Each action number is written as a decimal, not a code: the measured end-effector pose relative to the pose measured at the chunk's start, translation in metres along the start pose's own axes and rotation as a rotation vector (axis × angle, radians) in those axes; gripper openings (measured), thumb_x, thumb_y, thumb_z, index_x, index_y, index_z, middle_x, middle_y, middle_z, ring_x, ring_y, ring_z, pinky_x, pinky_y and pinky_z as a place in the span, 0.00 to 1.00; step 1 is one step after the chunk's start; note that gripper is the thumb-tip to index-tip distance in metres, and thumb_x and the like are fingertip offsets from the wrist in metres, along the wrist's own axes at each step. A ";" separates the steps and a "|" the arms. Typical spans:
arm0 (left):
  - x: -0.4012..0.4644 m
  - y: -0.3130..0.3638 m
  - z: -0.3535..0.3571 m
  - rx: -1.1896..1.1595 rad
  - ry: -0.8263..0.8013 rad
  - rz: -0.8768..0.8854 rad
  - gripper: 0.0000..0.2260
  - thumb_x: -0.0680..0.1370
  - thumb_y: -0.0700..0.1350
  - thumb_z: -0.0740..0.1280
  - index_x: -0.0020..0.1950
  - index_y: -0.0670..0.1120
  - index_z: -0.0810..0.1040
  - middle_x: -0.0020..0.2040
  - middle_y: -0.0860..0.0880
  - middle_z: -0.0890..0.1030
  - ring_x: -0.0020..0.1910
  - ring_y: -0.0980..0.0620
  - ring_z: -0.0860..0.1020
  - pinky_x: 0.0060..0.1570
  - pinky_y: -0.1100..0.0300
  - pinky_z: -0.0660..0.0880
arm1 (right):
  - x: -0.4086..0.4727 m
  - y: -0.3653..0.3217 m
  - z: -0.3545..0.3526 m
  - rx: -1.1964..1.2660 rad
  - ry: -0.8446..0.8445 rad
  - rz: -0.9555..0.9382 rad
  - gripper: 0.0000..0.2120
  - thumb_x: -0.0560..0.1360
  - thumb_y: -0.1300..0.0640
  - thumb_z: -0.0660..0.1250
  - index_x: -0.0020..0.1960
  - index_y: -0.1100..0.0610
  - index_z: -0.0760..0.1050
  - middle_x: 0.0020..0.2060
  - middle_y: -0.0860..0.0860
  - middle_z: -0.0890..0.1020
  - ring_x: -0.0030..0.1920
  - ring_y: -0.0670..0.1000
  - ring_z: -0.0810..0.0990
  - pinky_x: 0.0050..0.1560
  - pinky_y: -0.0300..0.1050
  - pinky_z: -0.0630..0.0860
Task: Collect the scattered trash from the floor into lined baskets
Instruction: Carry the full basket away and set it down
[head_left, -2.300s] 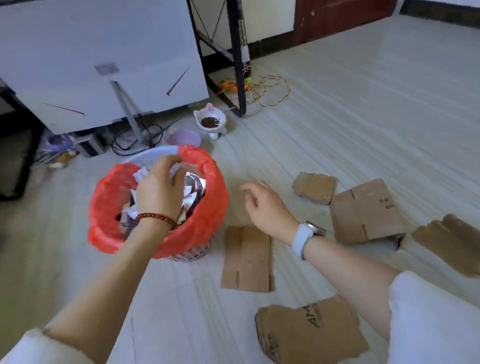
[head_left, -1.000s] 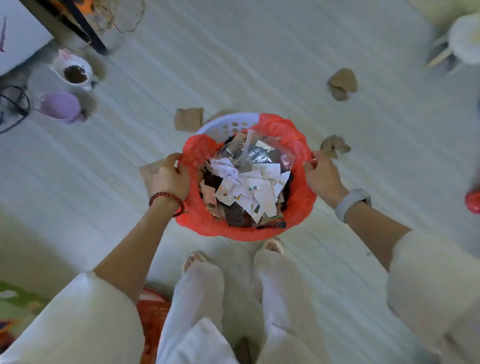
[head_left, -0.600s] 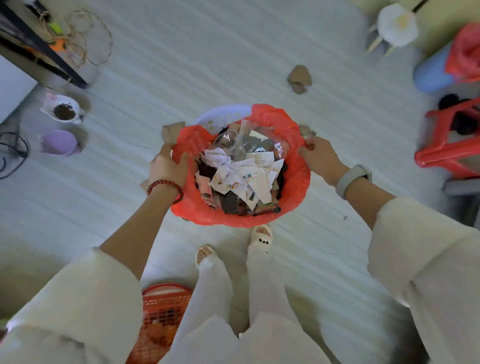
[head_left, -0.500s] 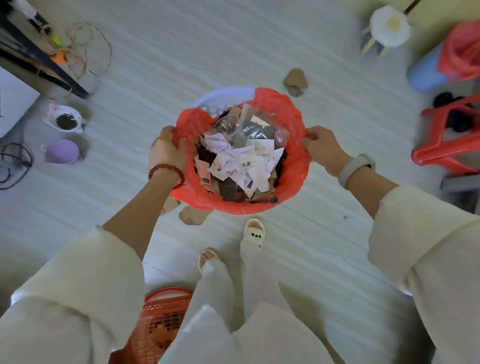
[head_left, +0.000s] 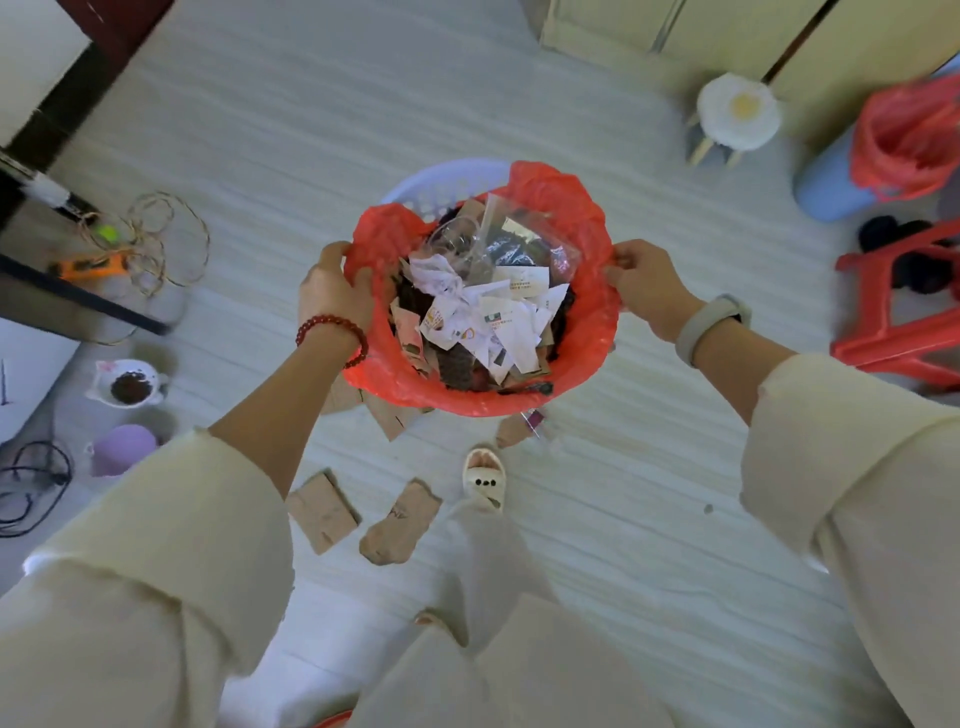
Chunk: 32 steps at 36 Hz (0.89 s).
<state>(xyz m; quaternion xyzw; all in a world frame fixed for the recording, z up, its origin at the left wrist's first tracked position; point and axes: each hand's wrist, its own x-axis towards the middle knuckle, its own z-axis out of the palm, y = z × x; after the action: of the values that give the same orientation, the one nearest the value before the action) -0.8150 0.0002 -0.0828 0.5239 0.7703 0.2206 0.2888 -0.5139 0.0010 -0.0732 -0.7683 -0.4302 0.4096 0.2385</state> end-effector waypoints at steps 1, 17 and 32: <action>0.011 0.007 0.002 0.011 -0.001 0.003 0.16 0.78 0.43 0.59 0.65 0.45 0.69 0.52 0.37 0.79 0.50 0.40 0.76 0.42 0.58 0.69 | 0.012 -0.005 -0.002 0.008 -0.002 0.005 0.12 0.72 0.66 0.60 0.53 0.70 0.72 0.40 0.59 0.75 0.40 0.56 0.74 0.49 0.64 0.76; 0.168 0.069 -0.039 0.052 0.066 -0.002 0.16 0.78 0.43 0.59 0.65 0.45 0.71 0.49 0.36 0.79 0.46 0.38 0.77 0.41 0.54 0.72 | 0.145 -0.127 0.016 -0.041 -0.070 -0.060 0.11 0.73 0.65 0.59 0.52 0.63 0.75 0.41 0.56 0.77 0.41 0.55 0.75 0.43 0.50 0.74; 0.409 0.027 -0.077 0.068 0.068 -0.052 0.16 0.79 0.44 0.57 0.67 0.45 0.70 0.53 0.37 0.77 0.48 0.38 0.76 0.41 0.56 0.70 | 0.305 -0.286 0.145 -0.258 -0.023 -0.125 0.12 0.76 0.63 0.58 0.57 0.65 0.72 0.51 0.61 0.79 0.50 0.61 0.76 0.45 0.44 0.67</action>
<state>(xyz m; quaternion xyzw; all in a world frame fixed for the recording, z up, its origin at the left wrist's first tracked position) -0.9649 0.3890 -0.0964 0.5053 0.8002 0.2044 0.2501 -0.6781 0.4122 -0.0767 -0.7595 -0.5290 0.3442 0.1577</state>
